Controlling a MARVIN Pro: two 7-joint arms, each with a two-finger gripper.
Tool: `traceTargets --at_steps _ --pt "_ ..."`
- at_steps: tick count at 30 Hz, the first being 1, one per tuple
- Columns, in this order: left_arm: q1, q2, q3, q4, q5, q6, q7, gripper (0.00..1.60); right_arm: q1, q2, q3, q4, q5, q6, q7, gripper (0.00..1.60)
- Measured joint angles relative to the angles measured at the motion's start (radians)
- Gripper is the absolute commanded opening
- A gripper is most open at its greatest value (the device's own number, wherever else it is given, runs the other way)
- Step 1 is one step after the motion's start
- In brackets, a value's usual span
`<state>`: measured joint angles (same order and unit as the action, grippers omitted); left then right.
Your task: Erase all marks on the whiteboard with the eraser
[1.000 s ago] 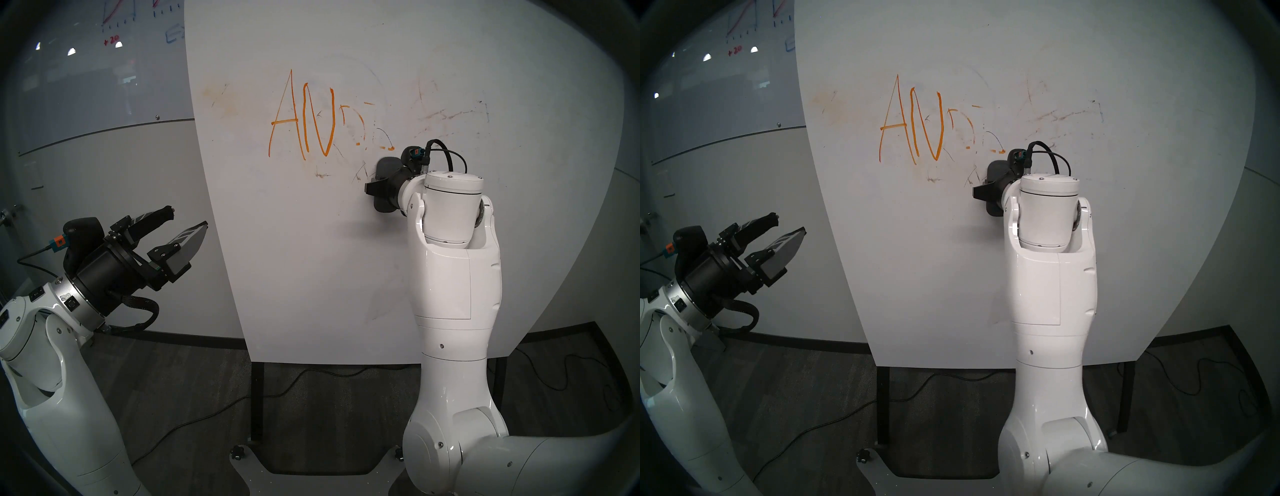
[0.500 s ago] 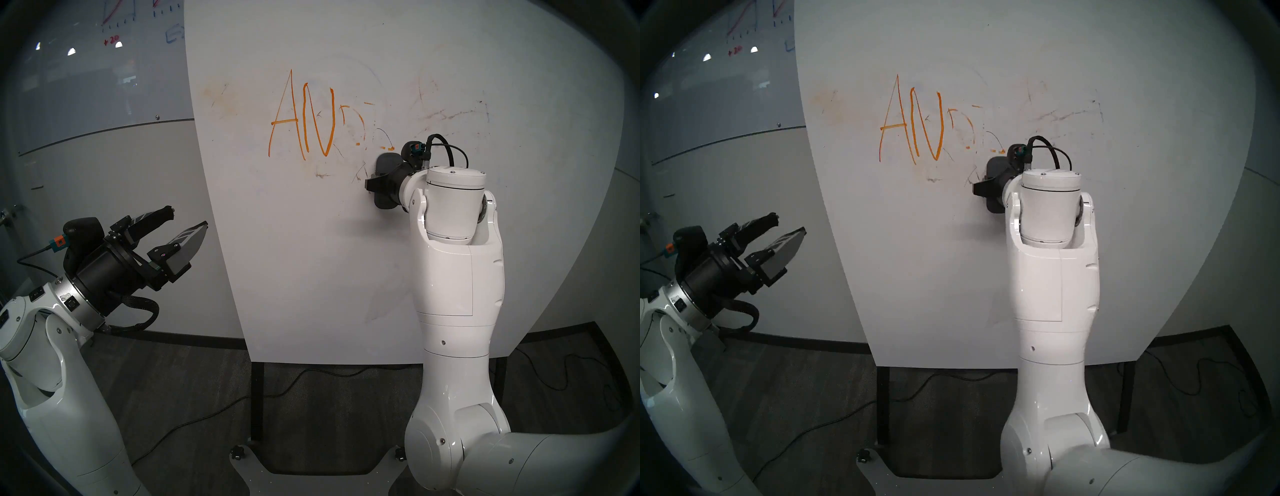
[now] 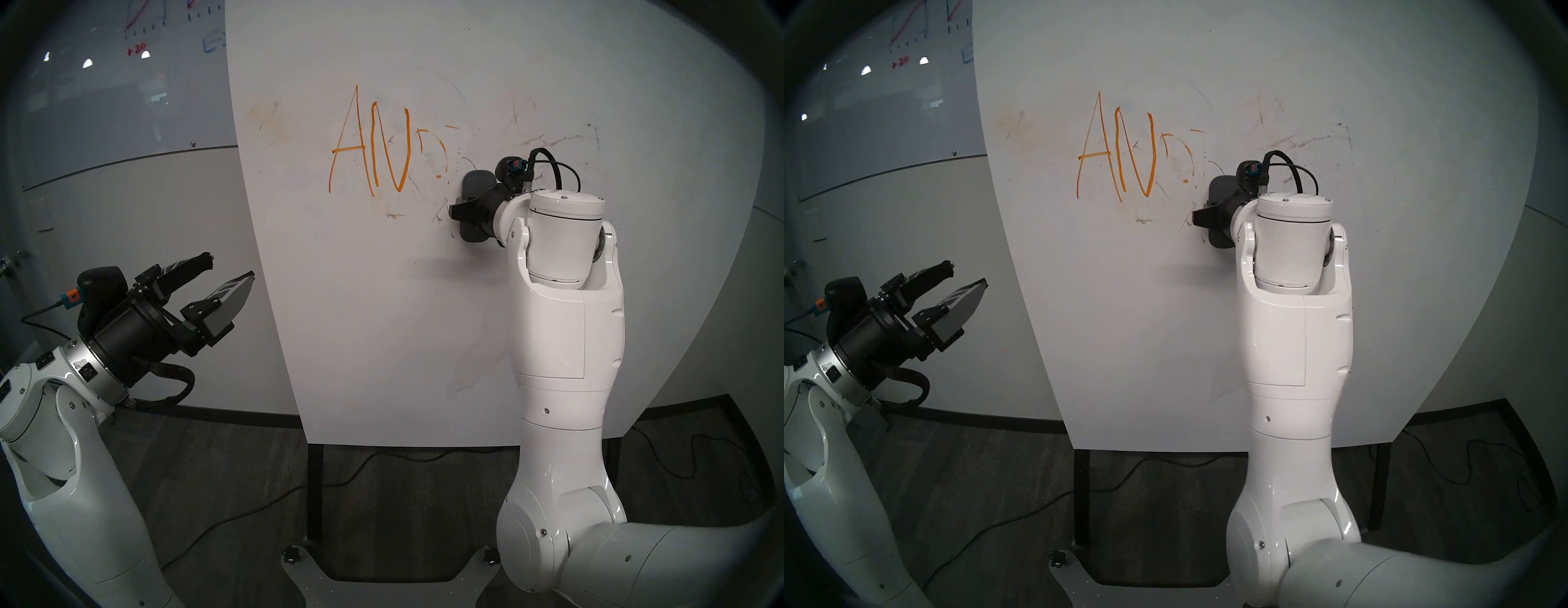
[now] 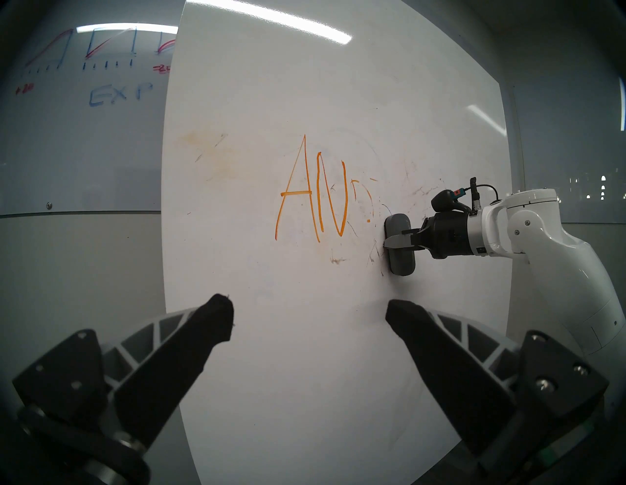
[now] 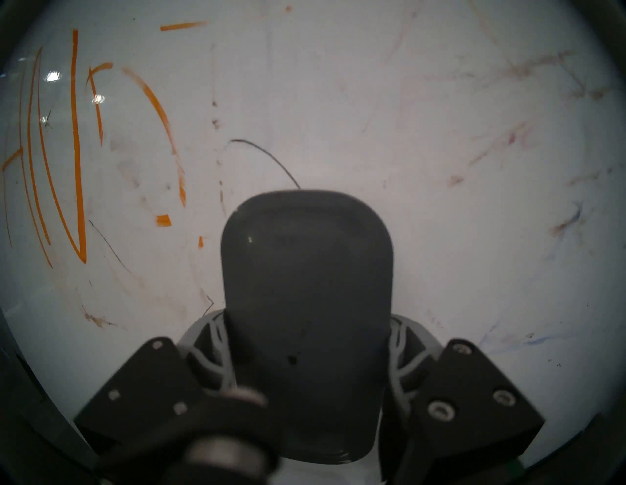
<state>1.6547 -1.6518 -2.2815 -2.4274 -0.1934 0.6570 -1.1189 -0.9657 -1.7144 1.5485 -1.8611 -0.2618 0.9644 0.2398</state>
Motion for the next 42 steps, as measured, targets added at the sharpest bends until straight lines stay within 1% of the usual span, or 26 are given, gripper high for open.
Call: traceTargets --at_steps 18,33,42 --pt "0.000 0.000 0.000 0.000 0.000 0.000 0.000 1.60 0.057 0.001 0.013 0.022 -0.002 0.004 0.032 0.00" --pt "0.000 0.000 0.000 0.000 -0.001 0.000 0.001 1.60 0.025 -0.003 0.006 -0.016 -0.014 -0.001 0.051 0.00" --pt "0.000 0.000 0.000 0.000 -0.001 0.000 0.001 1.60 0.036 -0.011 -0.011 -0.017 -0.018 -0.002 0.061 0.00"
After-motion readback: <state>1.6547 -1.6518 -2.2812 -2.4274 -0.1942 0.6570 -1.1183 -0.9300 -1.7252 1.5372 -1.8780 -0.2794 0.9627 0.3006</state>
